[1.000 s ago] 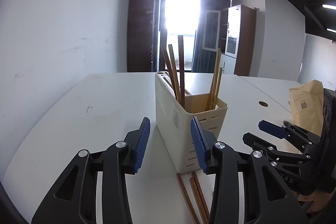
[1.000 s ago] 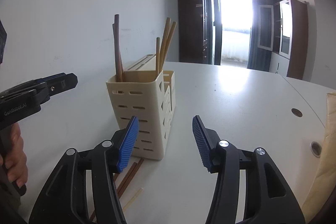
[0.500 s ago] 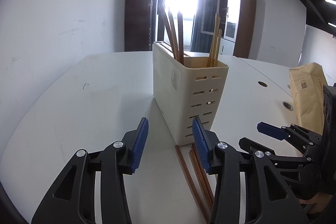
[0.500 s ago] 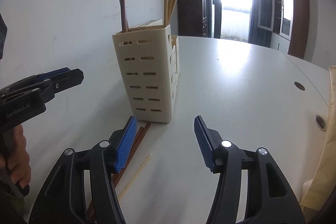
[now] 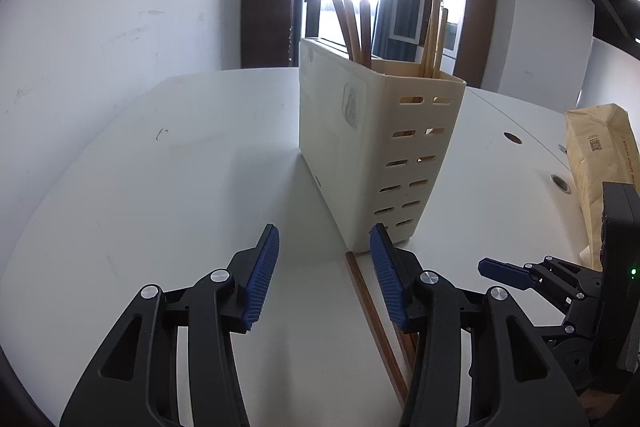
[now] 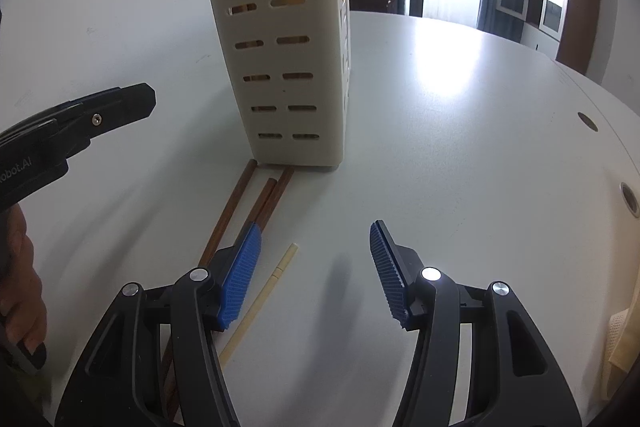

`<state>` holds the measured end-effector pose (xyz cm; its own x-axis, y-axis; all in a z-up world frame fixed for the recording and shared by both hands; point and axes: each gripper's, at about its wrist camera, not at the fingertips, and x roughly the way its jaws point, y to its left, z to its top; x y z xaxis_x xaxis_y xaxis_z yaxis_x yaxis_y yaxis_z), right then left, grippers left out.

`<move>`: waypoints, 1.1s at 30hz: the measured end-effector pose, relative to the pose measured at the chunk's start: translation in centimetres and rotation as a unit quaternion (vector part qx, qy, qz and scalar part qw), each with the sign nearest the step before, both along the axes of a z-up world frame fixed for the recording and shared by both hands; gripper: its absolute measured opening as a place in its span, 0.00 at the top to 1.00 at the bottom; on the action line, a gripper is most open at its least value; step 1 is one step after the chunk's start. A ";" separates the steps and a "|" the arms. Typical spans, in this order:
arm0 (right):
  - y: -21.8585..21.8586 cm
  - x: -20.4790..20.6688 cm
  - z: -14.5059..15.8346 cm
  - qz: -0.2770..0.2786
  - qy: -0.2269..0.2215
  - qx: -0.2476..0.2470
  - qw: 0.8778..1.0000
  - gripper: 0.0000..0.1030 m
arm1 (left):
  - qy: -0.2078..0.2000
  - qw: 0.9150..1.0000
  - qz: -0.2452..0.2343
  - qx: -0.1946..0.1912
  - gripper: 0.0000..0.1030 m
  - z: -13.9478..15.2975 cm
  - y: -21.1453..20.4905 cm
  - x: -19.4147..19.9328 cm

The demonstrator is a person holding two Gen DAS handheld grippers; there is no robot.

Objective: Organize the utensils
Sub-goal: 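Move both open tools down to the chopsticks beside the holder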

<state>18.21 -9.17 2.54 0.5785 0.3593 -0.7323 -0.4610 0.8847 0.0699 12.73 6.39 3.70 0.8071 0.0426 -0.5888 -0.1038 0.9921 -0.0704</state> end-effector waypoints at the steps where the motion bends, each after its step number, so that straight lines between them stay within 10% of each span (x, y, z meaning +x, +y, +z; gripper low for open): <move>1: 0.2 0.1 -0.3 0.001 0.005 -0.004 1.000 0.45 | 0.004 1.000 0.001 -0.002 0.54 -0.2 0.1 0.1; 17: 1.7 0.4 -3.3 0.008 0.038 -0.041 0.998 0.46 | 0.076 0.997 -0.004 -0.003 0.51 -3.5 -0.3 3.6; 21: 1.5 0.1 -3.5 0.009 0.032 -0.051 0.998 0.70 | 0.095 0.995 -0.008 0.006 0.51 -4.4 -0.8 4.5; 33: 0.4 -0.2 -3.2 0.032 0.043 -0.046 0.998 0.82 | 0.137 0.990 -0.009 0.015 0.51 -6.3 -1.5 6.8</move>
<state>17.97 -8.81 -0.70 0.4904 0.3220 -0.8098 -0.5117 0.8586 0.0315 19.53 4.87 -2.57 0.6177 0.0509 -0.7848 -0.0970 0.9952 -0.0118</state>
